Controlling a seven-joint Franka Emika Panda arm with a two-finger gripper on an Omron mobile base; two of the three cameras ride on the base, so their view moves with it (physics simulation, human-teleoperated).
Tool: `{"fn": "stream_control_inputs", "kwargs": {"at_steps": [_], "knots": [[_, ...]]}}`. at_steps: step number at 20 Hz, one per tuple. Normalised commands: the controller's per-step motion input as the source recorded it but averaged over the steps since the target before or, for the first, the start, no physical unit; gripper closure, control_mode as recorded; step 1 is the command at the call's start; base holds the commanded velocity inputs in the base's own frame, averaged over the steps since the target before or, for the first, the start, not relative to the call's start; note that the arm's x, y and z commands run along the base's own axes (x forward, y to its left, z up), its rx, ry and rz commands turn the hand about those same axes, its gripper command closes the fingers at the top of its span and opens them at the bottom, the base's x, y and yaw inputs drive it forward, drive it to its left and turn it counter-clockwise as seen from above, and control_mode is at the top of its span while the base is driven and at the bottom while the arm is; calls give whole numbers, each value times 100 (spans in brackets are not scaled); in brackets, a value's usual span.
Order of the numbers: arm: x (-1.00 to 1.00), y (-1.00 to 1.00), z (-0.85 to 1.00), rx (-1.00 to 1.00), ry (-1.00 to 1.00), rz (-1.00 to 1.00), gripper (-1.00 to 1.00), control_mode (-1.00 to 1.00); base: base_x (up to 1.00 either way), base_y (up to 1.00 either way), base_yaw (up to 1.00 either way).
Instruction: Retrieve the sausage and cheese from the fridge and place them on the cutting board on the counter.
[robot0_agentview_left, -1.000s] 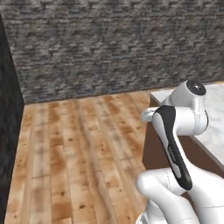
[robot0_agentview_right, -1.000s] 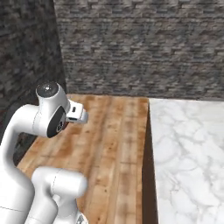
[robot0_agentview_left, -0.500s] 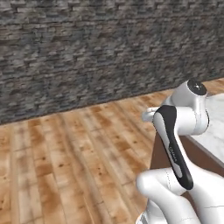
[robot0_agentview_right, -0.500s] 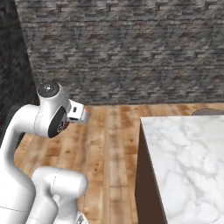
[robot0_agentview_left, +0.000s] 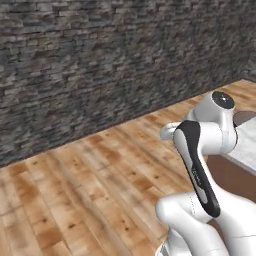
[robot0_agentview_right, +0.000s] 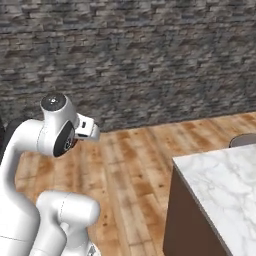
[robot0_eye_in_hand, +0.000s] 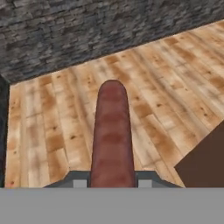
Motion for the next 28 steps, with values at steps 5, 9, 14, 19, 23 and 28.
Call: {"fn": "stream_control_inputs", "kwargs": {"at_steps": [5,9,14,19,23,28], "knots": [[0,0,0,0,0,0,100,100,100,95,-53],[0,0,0,0,0,0,100,100,100,97,-52],[0,0,0,0,0,0,100,100,100,100,-46],[0,0,0,0,0,0,100,100,100,100,-46],[0,0,0,0,0,0,100,100,100,99,-49],[0,0,0,0,0,0,100,100,100,95,-55]]}}
